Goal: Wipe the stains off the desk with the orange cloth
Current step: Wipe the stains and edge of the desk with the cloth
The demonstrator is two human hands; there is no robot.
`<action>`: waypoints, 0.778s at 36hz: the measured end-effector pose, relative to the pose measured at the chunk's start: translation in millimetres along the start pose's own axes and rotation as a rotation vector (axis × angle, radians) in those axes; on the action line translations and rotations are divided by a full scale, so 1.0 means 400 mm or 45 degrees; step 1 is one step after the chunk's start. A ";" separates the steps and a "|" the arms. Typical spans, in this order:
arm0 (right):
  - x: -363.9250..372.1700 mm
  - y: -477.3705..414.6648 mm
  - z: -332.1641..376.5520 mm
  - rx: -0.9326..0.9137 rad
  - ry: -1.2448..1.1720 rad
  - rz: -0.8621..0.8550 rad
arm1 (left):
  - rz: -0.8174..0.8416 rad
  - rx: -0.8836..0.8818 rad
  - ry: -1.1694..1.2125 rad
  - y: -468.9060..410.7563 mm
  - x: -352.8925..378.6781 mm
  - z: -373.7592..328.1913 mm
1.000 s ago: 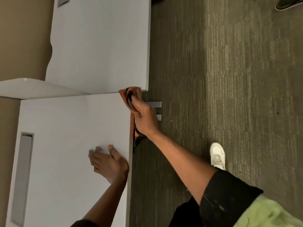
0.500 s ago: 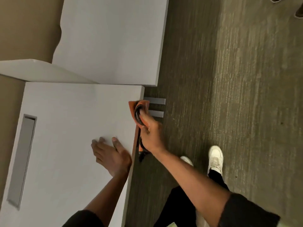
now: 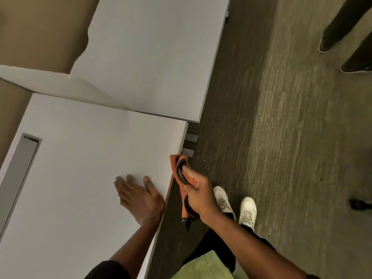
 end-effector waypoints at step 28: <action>-0.347 -0.247 0.293 0.070 0.244 0.039 | -0.058 -0.055 0.248 -0.048 0.022 -0.313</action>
Point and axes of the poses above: each hand's wrist, its own y-axis away from the middle knuckle, its own x-axis out of the palm, z = x × y, the point moved 8 cm from there along -y, towards the middle knuckle, and after that the axes turned 4 degrees about z, right-handed, at the moved point
